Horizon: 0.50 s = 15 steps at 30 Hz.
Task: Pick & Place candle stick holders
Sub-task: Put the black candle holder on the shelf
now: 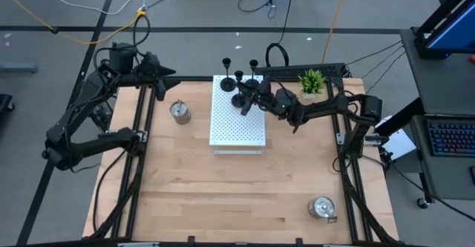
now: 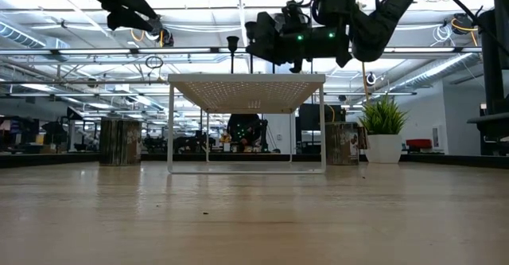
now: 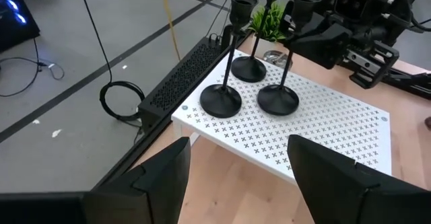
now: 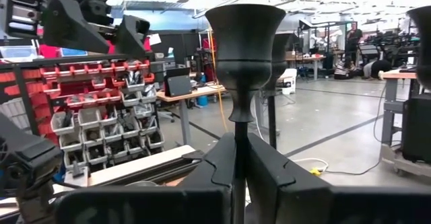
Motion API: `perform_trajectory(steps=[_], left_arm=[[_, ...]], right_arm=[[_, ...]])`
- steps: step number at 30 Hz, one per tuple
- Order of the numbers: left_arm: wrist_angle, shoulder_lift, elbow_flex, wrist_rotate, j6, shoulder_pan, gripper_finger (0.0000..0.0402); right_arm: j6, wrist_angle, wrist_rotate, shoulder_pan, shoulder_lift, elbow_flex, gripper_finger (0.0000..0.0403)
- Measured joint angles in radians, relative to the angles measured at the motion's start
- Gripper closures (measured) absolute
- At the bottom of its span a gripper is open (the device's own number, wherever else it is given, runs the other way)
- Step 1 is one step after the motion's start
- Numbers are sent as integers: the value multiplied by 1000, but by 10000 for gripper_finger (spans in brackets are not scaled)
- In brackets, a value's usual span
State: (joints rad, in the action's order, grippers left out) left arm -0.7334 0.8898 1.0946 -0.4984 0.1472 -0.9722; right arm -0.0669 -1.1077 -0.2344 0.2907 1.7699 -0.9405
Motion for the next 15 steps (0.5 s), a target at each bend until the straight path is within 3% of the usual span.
perform_trajectory(steps=[15], left_arm=[[-3,0,0,0,-2,0,146]], right_arm=[[-20,12,1,-5,0,0,367]])
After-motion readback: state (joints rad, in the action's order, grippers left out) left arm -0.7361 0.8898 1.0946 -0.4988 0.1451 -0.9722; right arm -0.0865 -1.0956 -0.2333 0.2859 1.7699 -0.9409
